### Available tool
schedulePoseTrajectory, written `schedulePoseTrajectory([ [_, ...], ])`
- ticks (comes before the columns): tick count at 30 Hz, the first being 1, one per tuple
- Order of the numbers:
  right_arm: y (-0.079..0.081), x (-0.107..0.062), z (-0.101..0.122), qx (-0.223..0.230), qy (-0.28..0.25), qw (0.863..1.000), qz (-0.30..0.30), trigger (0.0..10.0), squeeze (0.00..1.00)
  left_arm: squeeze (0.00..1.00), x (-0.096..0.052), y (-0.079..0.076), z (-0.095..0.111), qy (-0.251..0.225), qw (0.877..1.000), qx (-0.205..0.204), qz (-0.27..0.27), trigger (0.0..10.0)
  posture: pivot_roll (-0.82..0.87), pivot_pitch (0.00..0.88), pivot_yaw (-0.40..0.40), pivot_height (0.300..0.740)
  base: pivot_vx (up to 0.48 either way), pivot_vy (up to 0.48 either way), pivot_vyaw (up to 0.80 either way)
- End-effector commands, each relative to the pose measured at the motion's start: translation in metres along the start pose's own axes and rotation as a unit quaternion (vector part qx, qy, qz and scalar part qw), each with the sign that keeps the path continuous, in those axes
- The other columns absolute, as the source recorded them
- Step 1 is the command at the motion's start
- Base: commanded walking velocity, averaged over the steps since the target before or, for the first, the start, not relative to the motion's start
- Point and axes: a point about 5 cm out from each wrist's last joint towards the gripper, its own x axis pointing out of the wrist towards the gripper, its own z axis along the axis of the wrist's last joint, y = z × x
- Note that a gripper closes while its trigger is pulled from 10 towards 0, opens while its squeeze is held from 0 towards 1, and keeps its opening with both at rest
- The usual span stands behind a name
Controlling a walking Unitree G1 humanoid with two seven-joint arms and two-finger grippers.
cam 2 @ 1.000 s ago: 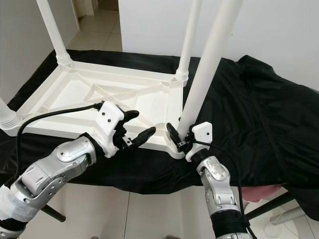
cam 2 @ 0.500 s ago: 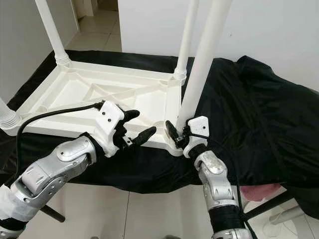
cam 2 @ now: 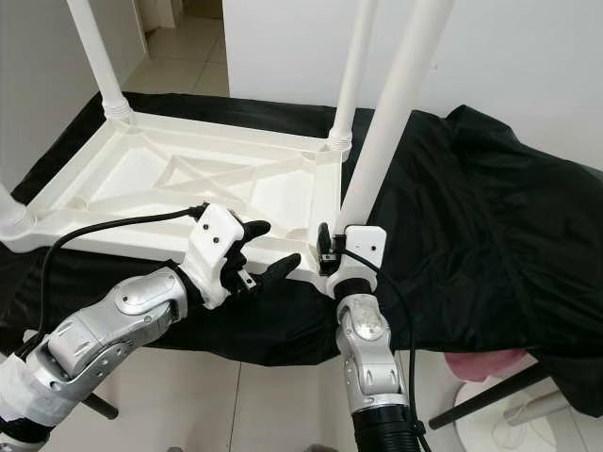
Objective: Building children table
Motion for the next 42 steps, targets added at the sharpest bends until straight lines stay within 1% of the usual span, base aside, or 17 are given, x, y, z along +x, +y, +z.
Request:
schedulePoseTrajectory([
  [1,0.009,-0.002,-0.011,0.025,0.029,0.999,-0.011,10.0,0.00,0.00,-0.001,-0.014,-0.003,0.006,0.991,0.004,-0.133,10.0,0.01,0.000,-0.048,0.740,0.000,0.000,0.00],
  [8,0.005,-0.004,-0.008,0.037,0.023,0.999,-0.014,10.0,0.00,0.00,-0.001,-0.016,-0.005,0.008,0.991,0.007,-0.136,10.0,0.01,0.000,-0.049,0.740,0.000,0.000,0.00],
  [9,0.004,-0.004,-0.006,0.037,0.017,0.999,-0.010,10.0,0.05,0.00,-0.001,-0.016,-0.006,0.009,0.991,0.007,-0.135,10.0,0.01,0.000,-0.049,0.740,0.000,0.000,0.00],
  [10,0.005,-0.004,-0.004,0.041,0.011,0.999,-0.006,10.0,1.00,0.00,-0.001,-0.015,-0.006,0.009,0.991,0.008,-0.134,10.0,0.01,0.000,-0.049,0.740,0.000,0.000,0.00],
  [16,0.001,-0.003,0.005,0.028,-0.011,0.999,0.016,10.0,1.00,0.00,0.000,-0.016,-0.007,0.009,0.991,0.009,-0.133,10.0,0.00,0.000,-0.048,0.740,0.000,0.000,0.00],
  [18,-0.007,0.000,0.008,0.019,-0.016,0.999,0.044,10.0,1.00,0.00,0.001,-0.016,-0.007,0.008,0.991,0.010,-0.132,10.0,0.00,0.000,-0.051,0.740,0.000,0.000,0.00],
  [19,-0.013,0.002,0.009,0.015,-0.016,0.997,0.079,10.0,0.99,0.00,0.002,-0.015,-0.007,0.007,0.992,0.013,-0.129,10.0,0.00,0.000,-0.051,0.740,0.000,0.000,0.00],
  [20,-0.013,0.002,0.009,0.015,-0.016,0.997,0.079,10.0,0.99,0.00,0.002,-0.015,-0.007,0.007,0.992,0.013,-0.129,10.0,0.00,0.000,-0.051,0.740,0.000,0.000,0.00],
  [21,-0.015,0.003,0.011,0.009,-0.017,0.994,0.104,10.0,0.49,0.00,0.003,-0.014,-0.007,0.007,0.992,0.014,-0.126,10.0,0.00,0.000,-0.051,0.740,0.000,0.000,0.00],
  [23,-0.017,0.004,0.012,0.005,-0.019,0.993,0.120,10.0,0.49,0.00,0.003,-0.014,-0.007,0.007,0.992,0.014,-0.125,10.0,0.00,0.000,-0.051,0.740,0.000,0.000,0.00],
  [24,-0.020,0.005,0.013,0.000,-0.017,0.989,0.146,10.0,0.00,0.00,0.003,-0.014,-0.007,0.007,0.992,0.014,-0.124,10.0,0.00,0.000,-0.052,0.740,0.000,0.000,0.00],
  [26,-0.026,0.007,0.014,-0.008,-0.014,0.983,0.181,10.0,0.00,0.00,0.004,-0.014,-0.008,0.008,0.992,0.013,-0.124,10.0,0.00,0.000,-0.053,0.740,0.000,0.000,0.00],
  [29,-0.029,0.009,0.014,-0.016,-0.011,0.980,0.198,10.0,0.00,0.00,0.004,-0.014,-0.009,0.009,0.992,0.013,-0.124,10.0,0.00,0.000,-0.055,0.740,0.000,0.000,0.00],
  [32,-0.037,0.014,0.012,-0.028,0.006,0.966,0.256,10.0,0.00,0.00,0.004,-0.014,-0.012,0.012,0.992,0.015,-0.122,10.0,0.00,0.000,-0.057,0.740,0.000,0.000,0.00],
  [40,-0.042,0.020,0.009,-0.036,0.021,0.956,0.291,10.0,0.00,0.00,0.004,-0.014,-0.015,0.020,0.992,0.024,-0.121,10.0,0.01,0.000,-0.057,0.740,0.000,0.000,0.00],
  [41,-0.043,0.022,0.008,-0.041,0.026,0.952,0.303,6.0,0.00,0.00,0.004,-0.013,-0.016,0.022,0.992,0.027,-0.120,10.0,0.01,0.000,-0.058,0.740,0.000,0.000,0.00],
  [42,-0.043,0.022,0.008,-0.041,0.026,0.952,0.303,6.0,0.00,0.00,0.004,-0.013,-0.016,0.022,0.992,0.027,-0.120,10.0,0.01,0.000,-0.058,0.740,0.000,0.000,0.00],
])
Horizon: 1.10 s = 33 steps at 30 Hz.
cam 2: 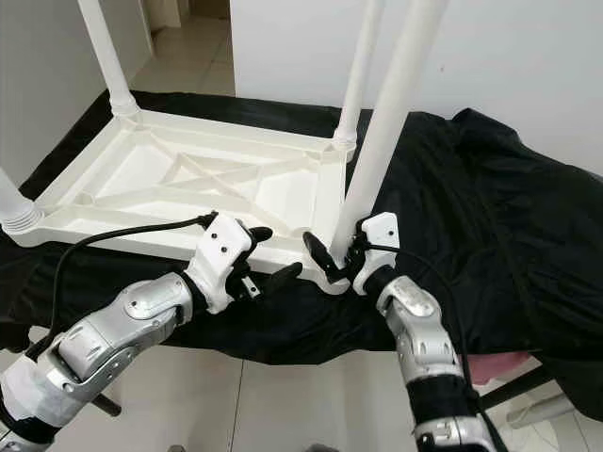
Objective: Building children table
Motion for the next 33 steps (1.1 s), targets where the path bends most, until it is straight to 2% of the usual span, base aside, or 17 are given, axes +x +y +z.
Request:
schedulePoseTrajectory([
  [1,-0.001,0.001,-0.001,0.000,0.001,1.000,0.008,6.0,0.00,0.00,0.000,-0.014,-0.001,0.002,0.992,0.009,-0.128,10.0,0.01,0.000,-0.058,0.740,0.000,0.000,0.00],
  [2,-0.002,0.002,-0.002,-0.005,0.005,1.000,0.014,4.0,0.00,0.00,0.000,-0.014,-0.001,0.003,0.992,0.011,-0.128,10.0,0.01,0.000,-0.058,0.740,0.000,0.000,0.00],
  [3,-0.002,0.002,-0.002,-0.005,0.005,1.000,0.014,4.0,0.00,0.00,0.000,-0.014,-0.001,0.003,0.992,0.011,-0.128,10.0,0.01,0.000,-0.058,0.740,0.000,0.000,0.00],
  [4,-0.005,0.002,-0.003,-0.008,0.010,1.000,0.017,0.0,0.00,0.00,0.000,-0.014,-0.001,0.003,0.992,0.012,-0.127,10.0,0.01,0.000,-0.058,0.740,0.000,0.000,0.00],
  [12,-0.009,-0.003,-0.010,-0.004,0.021,1.000,0.011,0.0,0.00,0.00,0.000,-0.014,-0.001,0.003,0.992,0.011,-0.124,10.0,0.01,0.000,-0.059,0.740,0.000,0.000,0.00],
  [13,-0.009,-0.004,-0.011,0.001,0.024,1.000,0.003,9.6,0.00,0.00,0.000,-0.014,-0.001,0.003,0.992,0.011,-0.124,10.0,0.00,0.000,-0.057,0.740,0.000,0.000,0.00],
  [14,-0.010,-0.004,-0.012,0.002,0.026,1.000,-0.008,10.0,0.00,0.00,0.000,-0.014,-0.001,0.002,0.992,0.011,-0.125,10.0,0.00,0.000,-0.058,0.740,0.000,0.000,0.00],
  [21,-0.013,-0.003,-0.014,0.003,0.037,0.998,-0.052,10.0,0.00,0.00,0.001,-0.012,0.000,-0.003,0.993,0.008,-0.122,10.0,0.00,0.000,-0.058,0.740,0.000,0.000,0.00],
  [24,-0.009,-0.002,-0.014,-0.003,0.043,0.997,-0.070,10.0,0.00,0.00,0.001,-0.012,0.000,-0.004,0.993,0.008,-0.120,10.0,0.00,0.000,-0.059,0.740,0.000,0.000,0.00],
  [28,-0.003,0.000,-0.014,0.024,0.050,0.987,-0.149,10.0,0.00,0.00,0.002,-0.009,0.003,-0.011,0.994,0.001,-0.111,10.0,-0.01,0.000,-0.058,0.740,0.000,0.000,0.00],
  [33,0.004,0.000,-0.014,0.027,0.048,0.979,-0.195,10.0,0.00,0.00,0.001,-0.008,0.003,-0.012,0.994,0.000,-0.110,10.0,-0.01,0.000,-0.061,0.740,0.000,0.000,0.00],
])
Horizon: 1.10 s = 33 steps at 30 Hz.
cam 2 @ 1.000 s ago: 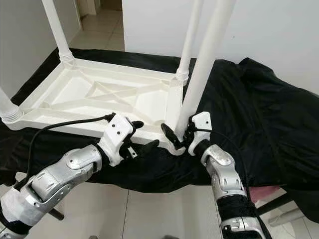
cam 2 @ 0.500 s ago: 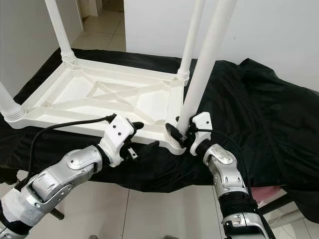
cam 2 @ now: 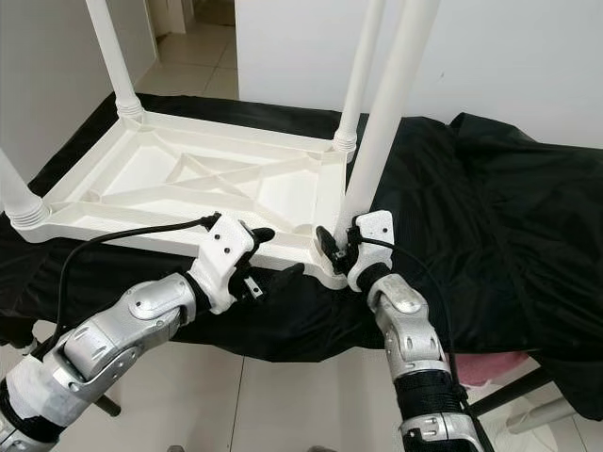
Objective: Building children table
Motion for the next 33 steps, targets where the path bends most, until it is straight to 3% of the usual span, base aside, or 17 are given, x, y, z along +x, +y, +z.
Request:
schedulePoseTrajectory([
  [1,-0.003,-0.005,-0.011,0.000,0.031,0.997,-0.070,10.0,0.00,0.00,-0.002,-0.008,0.000,0.001,0.994,0.003,-0.112,10.0,-0.01,0.000,-0.064,0.740,0.000,0.000,0.00],
  [5,0.001,-0.007,-0.012,0.000,0.030,0.992,-0.125,10.0,0.00,0.00,-0.001,-0.008,0.000,-0.001,0.994,0.002,-0.111,10.0,-0.01,0.000,-0.068,0.740,0.000,0.000,0.00],
  [7,0.005,-0.009,-0.015,0.010,0.032,0.981,-0.192,10.0,0.00,0.00,0.000,-0.009,0.000,-0.002,0.994,0.000,-0.112,10.0,-0.01,0.000,-0.068,0.740,0.000,0.000,0.00],
  [9,0.006,-0.010,-0.015,0.011,0.034,0.975,-0.219,10.0,0.00,0.00,0.000,-0.010,0.000,-0.003,0.994,0.001,-0.113,10.0,-0.01,0.000,-0.068,0.740,0.000,0.000,0.00],
  [14,0.022,-0.006,-0.010,0.052,0.014,0.975,-0.215,10.0,0.00,0.00,0.000,-0.013,0.000,-0.004,0.993,-0.002,-0.119,10.0,0.00,0.000,-0.069,0.740,0.000,0.000,0.00],
  [24,0.020,-0.006,-0.004,0.056,-0.002,0.977,-0.207,10.0,0.00,0.00,0.000,-0.011,0.001,-0.004,0.993,0.000,-0.120,10.0,0.00,0.000,-0.070,0.740,0.000,0.000,0.00],
  [25,0.019,-0.006,-0.002,0.051,-0.004,0.978,-0.201,10.0,0.93,0.00,0.000,-0.011,0.001,-0.005,0.993,0.000,-0.120,10.0,0.01,0.000,-0.071,0.740,0.000,0.000,0.00],
  [26,0.019,-0.006,-0.002,0.051,-0.004,0.978,-0.201,10.0,0.93,0.00,0.000,-0.011,0.001,-0.005,0.993,0.000,-0.120,10.0,0.01,0.000,-0.071,0.740,0.000,0.000,0.00],
  [27,0.016,-0.006,0.000,0.046,-0.008,0.981,-0.190,10.0,1.00,0.00,0.000,-0.012,0.001,-0.006,0.992,-0.002,-0.124,10.0,0.01,0.000,-0.071,0.740,0.000,0.000,0.00],
  [33,0.008,-0.007,0.006,0.032,-0.017,0.987,-0.156,10.0,1.00,0.00,-0.001,-0.014,0.001,-0.005,0.992,-0.004,-0.125,10.0,0.01,0.000,-0.071,0.740,0.000,0.000,0.00],
])
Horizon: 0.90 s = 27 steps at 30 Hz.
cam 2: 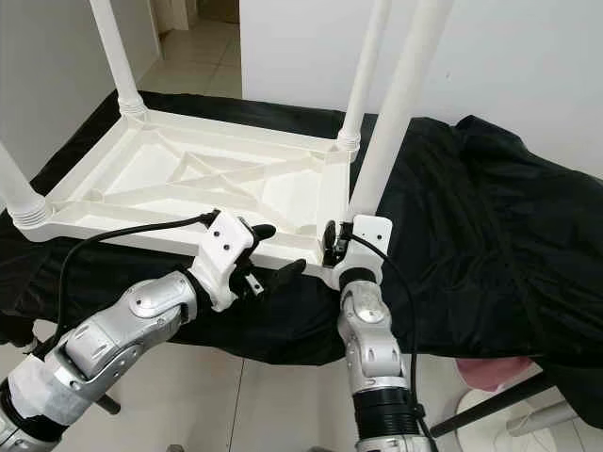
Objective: Building children table
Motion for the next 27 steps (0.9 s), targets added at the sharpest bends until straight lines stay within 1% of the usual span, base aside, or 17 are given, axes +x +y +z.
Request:
schedulePoseTrajectory([
  [1,-0.006,0.000,0.000,0.000,0.003,1.000,0.008,10.0,1.00,0.00,-0.002,-0.013,-0.001,0.003,0.992,0.000,-0.124,10.0,0.01,0.000,-0.071,0.740,0.000,0.000,0.00],
  [2,-0.008,0.001,0.000,-0.007,0.007,0.999,0.037,10.0,1.00,0.00,-0.002,-0.012,-0.001,0.003,0.993,0.000,-0.122,10.0,0.00,0.000,-0.071,0.740,0.000,0.000,0.00],
  [3,-0.011,0.002,0.000,-0.012,0.005,0.998,0.061,10.0,0.00,0.00,-0.002,-0.012,-0.001,0.003,0.993,0.001,-0.120,10.0,0.01,0.000,-0.071,0.740,0.000,0.000,0.00],
  [4,-0.011,0.002,0.000,-0.012,0.005,0.998,0.061,10.0,0.00,0.00,-0.002,-0.012,-0.001,0.003,0.993,0.001,-0.120,10.0,0.01,0.000,-0.071,0.740,0.000,0.000,0.00],
  [6,-0.016,0.004,-0.001,-0.022,0.008,0.994,0.110,10.0,0.00,0.00,-0.001,-0.012,-0.001,0.003,0.993,0.000,-0.118,10.0,0.01,0.000,-0.070,0.740,0.000,0.000,0.00],
  [7,-0.016,0.004,-0.001,-0.022,0.008,0.994,0.110,10.0,0.00,0.00,-0.001,-0.012,-0.001,0.003,0.993,0.000,-0.118,10.0,0.01,0.000,-0.070,0.740,0.000,0.000,0.00],
  [9,-0.020,0.005,0.001,-0.045,-0.004,0.982,0.183,10.0,0.00,0.00,-0.001,-0.012,-0.002,0.005,0.993,0.000,-0.115,10.0,0.00,0.000,-0.066,0.740,0.000,0.000,0.00],
  [10,-0.020,0.005,0.001,-0.045,-0.004,0.982,0.183,10.0,0.00,0.00,-0.001,-0.012,-0.002,0.005,0.993,0.000,-0.115,10.0,0.00,0.000,-0.066,0.740,0.000,0.000,0.00],
  [12,-0.021,0.005,0.001,-0.051,-0.002,0.975,0.215,10.0,0.00,0.00,-0.001,-0.012,-0.003,0.007,0.993,0.002,-0.117,10.0,0.00,0.000,-0.064,0.740,0.000,0.000,0.00],
  [15,-0.023,0.006,0.000,-0.052,0.001,0.972,0.229,10.0,0.00,0.00,-0.001,-0.012,-0.004,0.008,0.993,0.004,-0.118,10.0,0.00,0.000,-0.064,0.740,0.000,0.000,0.00],
  [18,-0.033,0.012,-0.003,-0.065,0.011,0.960,0.271,10.0,0.00,0.00,0.001,-0.012,-0.003,0.007,0.993,0.006,-0.118,10.0,0.00,0.000,-0.059,0.740,0.000,0.000,0.00],
  [20,-0.033,0.012,-0.003,-0.065,0.011,0.960,0.271,10.0,0.00,0.00,0.001,-0.012,-0.003,0.007,0.993,0.006,-0.118,10.0,0.00,0.000,-0.059,0.740,0.000,0.000,0.00],
  [23,-0.036,0.014,-0.006,-0.065,0.020,0.953,0.296,10.0,0.00,0.00,0.002,-0.012,-0.002,0.006,0.993,0.008,-0.118,10.0,0.00,0.000,-0.058,0.740,0.000,0.000,0.00],
  [24,-0.037,0.015,-0.007,-0.063,0.022,0.951,0.300,4.2,0.00,0.00,0.002,-0.012,-0.002,0.005,0.993,0.007,-0.118,10.0,0.00,0.000,-0.059,0.740,0.000,0.000,0.00],
  [25,-0.037,0.015,-0.007,-0.063,0.022,0.951,0.300,4.2,0.00,0.00,0.002,-0.012,-0.002,0.005,0.993,0.007,-0.118,10.0,0.00,0.000,-0.059,0.740,0.000,0.000,0.00],
  [26,-0.039,0.016,-0.008,-0.062,0.023,0.950,0.305,0.0,0.00,0.00,0.001,-0.012,-0.002,0.005,0.993,0.007,-0.117,10.0,0.00,0.000,-0.060,0.740,0.000,0.000,0.00],
  [27,-0.040,0.017,-0.008,-0.060,0.023,0.949,0.308,0.0,0.00,0.00,0.001,-0.012,-0.002,0.005,0.993,0.007,-0.117,10.0,0.00,0.000,-0.060,0.740,0.000,0.000,0.00],
])
